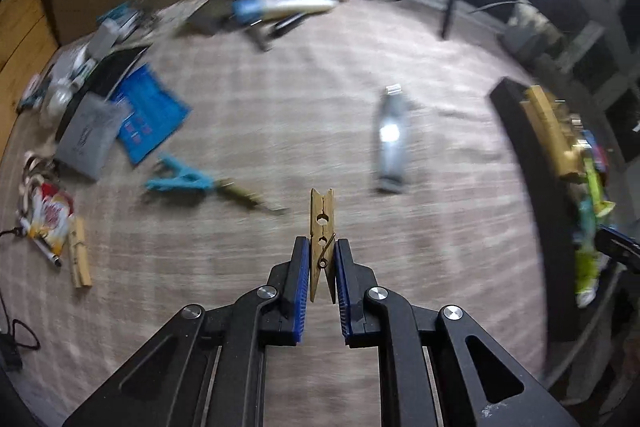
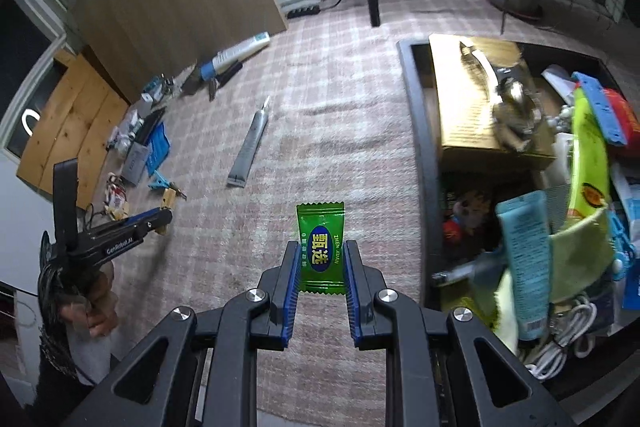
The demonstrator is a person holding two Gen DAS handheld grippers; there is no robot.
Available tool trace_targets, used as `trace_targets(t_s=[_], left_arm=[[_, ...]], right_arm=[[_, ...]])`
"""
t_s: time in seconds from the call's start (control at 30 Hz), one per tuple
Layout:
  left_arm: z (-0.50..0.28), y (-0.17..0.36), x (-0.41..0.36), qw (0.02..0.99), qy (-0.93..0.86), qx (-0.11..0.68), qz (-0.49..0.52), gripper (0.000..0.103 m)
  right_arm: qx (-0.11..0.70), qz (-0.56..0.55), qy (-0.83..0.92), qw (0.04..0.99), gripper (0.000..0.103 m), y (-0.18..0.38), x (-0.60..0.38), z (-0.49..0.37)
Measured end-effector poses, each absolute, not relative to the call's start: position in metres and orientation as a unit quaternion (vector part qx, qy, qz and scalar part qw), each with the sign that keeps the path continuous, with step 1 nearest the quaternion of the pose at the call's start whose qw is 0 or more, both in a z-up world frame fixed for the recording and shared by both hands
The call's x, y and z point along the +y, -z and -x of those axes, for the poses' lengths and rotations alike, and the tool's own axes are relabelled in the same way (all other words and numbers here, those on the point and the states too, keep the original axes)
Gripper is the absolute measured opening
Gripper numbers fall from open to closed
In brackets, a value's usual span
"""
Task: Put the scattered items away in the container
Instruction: 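Carry the candy packet and clothespin into the black container and open both grippers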
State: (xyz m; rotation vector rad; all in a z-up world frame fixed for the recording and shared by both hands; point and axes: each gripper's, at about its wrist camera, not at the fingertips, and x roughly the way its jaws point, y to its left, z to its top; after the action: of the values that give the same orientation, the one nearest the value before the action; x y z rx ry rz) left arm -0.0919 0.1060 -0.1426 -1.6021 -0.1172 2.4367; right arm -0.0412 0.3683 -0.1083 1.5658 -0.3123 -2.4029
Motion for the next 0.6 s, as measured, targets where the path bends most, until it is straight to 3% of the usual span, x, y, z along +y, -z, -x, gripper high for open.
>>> trace_targets(t_s=[0.33,0.6], left_arm=[[0.076,0.097,0.234,0.244,-0.821,-0.031,0.515,0.014],[0.059,0.097,0.335,0.313,-0.796,-0.004,0.519,0.014]], right_arm=[[-0.153,-0.511,0.843,0.072,0.019,0.092,0.452,0.027],[-0.173,-0.505,0.845,0.017,0.019,0.098,0.513,0.01]])
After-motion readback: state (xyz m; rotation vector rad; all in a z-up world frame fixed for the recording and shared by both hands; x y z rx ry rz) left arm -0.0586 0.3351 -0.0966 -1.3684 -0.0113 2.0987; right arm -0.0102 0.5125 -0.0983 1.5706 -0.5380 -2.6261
